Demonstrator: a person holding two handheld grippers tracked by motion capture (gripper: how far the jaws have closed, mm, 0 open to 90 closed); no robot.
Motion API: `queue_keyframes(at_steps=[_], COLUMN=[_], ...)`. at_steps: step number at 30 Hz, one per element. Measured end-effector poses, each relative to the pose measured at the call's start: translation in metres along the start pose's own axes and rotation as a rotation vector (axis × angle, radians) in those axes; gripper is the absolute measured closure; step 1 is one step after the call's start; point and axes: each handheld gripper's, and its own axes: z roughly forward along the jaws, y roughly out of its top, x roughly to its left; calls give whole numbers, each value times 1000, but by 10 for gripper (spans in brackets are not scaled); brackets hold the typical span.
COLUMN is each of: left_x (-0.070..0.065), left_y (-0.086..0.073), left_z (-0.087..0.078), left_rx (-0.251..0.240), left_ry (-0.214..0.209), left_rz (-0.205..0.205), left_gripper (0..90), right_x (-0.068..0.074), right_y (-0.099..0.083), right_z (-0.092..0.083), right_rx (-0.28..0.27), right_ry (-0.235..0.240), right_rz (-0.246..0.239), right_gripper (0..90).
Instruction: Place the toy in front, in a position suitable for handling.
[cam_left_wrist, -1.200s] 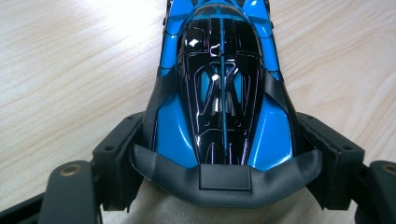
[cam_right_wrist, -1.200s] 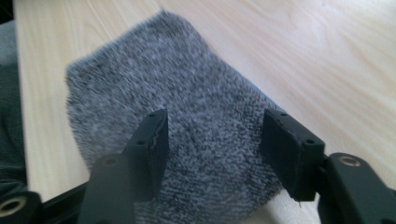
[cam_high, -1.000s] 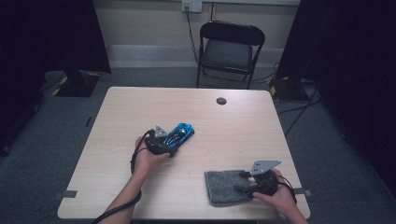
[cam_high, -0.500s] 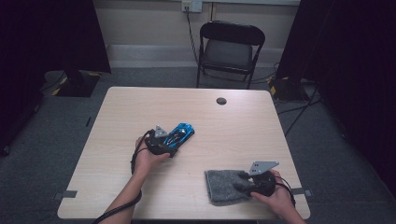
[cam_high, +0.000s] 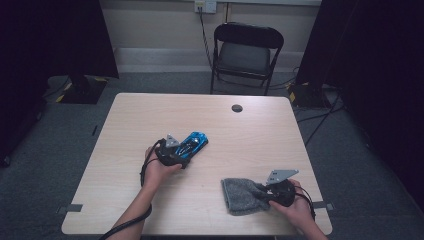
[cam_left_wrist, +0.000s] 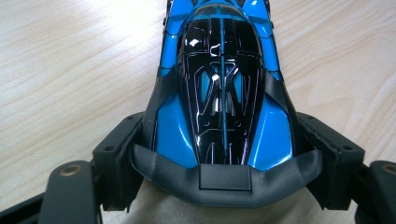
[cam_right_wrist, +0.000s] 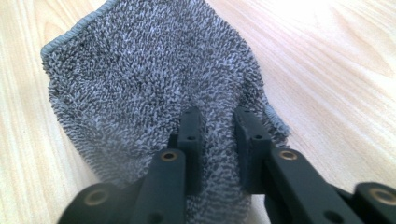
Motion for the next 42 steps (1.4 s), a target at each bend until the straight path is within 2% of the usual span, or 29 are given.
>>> queue_keyframes(at_steps=[9,14,17,21,26,28,32,37,39,42], left_x=[0,0,0,0,0,0,0,0,0,-1], left_y=[0,0,0,0,0,0,0,0,0,0], left_z=[0,0,0,0,0,0,0,0,-1,-1], left_rx=[1,0,1,0,-1,0,0,1,2,1], left_ry=[0,0,1,1,0,1,1,3,3,5], left_rz=[0,-1,1,-1,1,1,1,4,5,4], left_gripper=[243,243,243,243,243,243,243,243,243,243], right_x=[-1,-5,-9,-16,-20,-22,-26,-35,-40,-47], right_y=[2,2,3,5,14,17,24,34,39,51], right_z=[0,-2,-5,-12,-14,-12,-6,-3,-2,-3], right_rx=[10,2,-8,-48,-82,-74,-81,-114,-127,-146], right_ry=[-8,10,6,11,28,19,33,61,58,57], right_rz=[44,102,124,164,190,185,198,257,284,284], right_gripper=[795,805,807,807,807,807,807,807,807,807])
